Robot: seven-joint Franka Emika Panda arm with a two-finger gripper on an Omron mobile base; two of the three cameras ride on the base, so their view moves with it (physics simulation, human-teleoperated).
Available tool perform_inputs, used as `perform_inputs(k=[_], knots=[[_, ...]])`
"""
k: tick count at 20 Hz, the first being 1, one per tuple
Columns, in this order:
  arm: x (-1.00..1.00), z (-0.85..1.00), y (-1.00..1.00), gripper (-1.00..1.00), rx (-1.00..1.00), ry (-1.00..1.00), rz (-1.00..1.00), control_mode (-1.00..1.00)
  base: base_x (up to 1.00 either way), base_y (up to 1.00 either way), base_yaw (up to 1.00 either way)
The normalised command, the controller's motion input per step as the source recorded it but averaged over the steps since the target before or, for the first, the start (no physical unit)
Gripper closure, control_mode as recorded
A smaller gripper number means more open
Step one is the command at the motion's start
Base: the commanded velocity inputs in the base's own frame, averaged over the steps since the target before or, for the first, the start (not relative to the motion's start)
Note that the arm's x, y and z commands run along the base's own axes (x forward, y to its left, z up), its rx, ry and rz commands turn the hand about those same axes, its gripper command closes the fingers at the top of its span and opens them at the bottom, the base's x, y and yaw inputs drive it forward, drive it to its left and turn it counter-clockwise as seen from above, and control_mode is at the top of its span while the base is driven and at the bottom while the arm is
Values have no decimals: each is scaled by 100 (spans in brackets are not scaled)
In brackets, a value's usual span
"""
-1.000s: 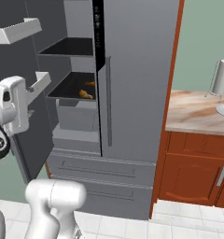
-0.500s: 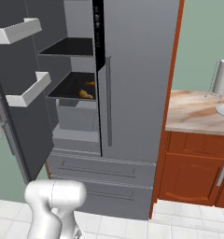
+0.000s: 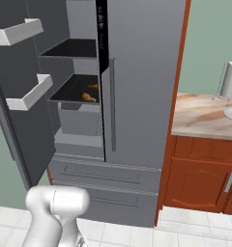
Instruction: Place the chicken drumstick on the counter behind the older chicken drumstick on the same shelf of the fridge to maintain FIFO order. Close the fridge door when finished.
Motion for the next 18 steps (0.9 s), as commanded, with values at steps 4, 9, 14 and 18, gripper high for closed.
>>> perform_inputs(k=[4,9,14,18], knots=[[29,-11,100,-100,-7,0,-2,-100,0,0,0],[49,-11,100,-100,-4,1,-7,-100,0,0,0],[72,-13,88,-100,-1,2,-18,-100,0,0,0],[80,-17,10,-100,0,0,-28,-100,0,0,0]])
